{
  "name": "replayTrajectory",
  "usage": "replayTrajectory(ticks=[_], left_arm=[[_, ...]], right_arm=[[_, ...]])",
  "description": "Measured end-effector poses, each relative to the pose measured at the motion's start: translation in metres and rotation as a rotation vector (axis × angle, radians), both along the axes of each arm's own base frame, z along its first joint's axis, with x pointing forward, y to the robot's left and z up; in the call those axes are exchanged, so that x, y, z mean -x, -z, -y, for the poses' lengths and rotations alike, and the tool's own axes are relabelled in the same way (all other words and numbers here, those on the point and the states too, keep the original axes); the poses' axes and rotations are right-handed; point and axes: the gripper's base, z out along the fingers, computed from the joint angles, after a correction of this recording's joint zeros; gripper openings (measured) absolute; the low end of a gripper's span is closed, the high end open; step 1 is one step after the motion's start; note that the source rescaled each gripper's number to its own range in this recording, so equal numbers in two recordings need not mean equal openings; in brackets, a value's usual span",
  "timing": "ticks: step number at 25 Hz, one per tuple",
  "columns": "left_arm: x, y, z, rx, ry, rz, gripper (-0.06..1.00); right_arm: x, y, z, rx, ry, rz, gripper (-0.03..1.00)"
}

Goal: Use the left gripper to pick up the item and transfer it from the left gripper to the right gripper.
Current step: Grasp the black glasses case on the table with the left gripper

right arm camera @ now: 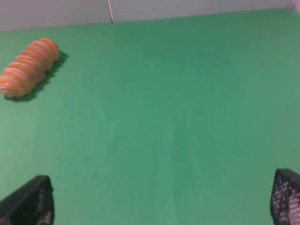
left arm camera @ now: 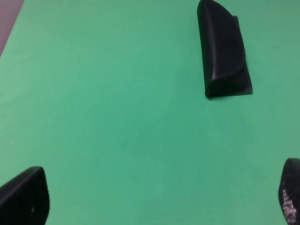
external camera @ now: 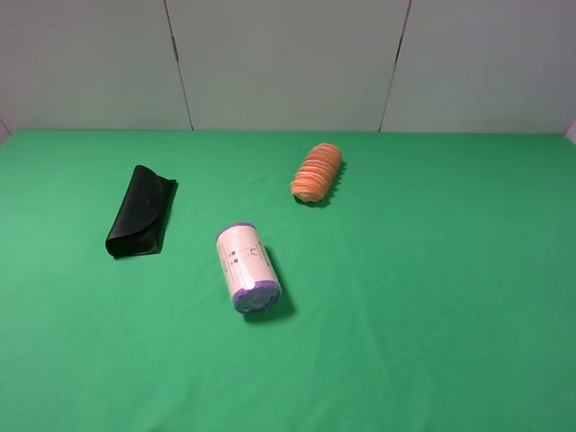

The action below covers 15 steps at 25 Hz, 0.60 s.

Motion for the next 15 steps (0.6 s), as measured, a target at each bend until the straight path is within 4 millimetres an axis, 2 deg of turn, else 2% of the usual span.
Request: replayTrajectory(ticks=[15], left_arm=[[0.0, 0.0, 0.0, 0.0, 0.0, 0.0, 0.96]], right_arm=[[0.0, -0.0001, 0.0, 0.0, 0.0, 0.001, 1.0]])
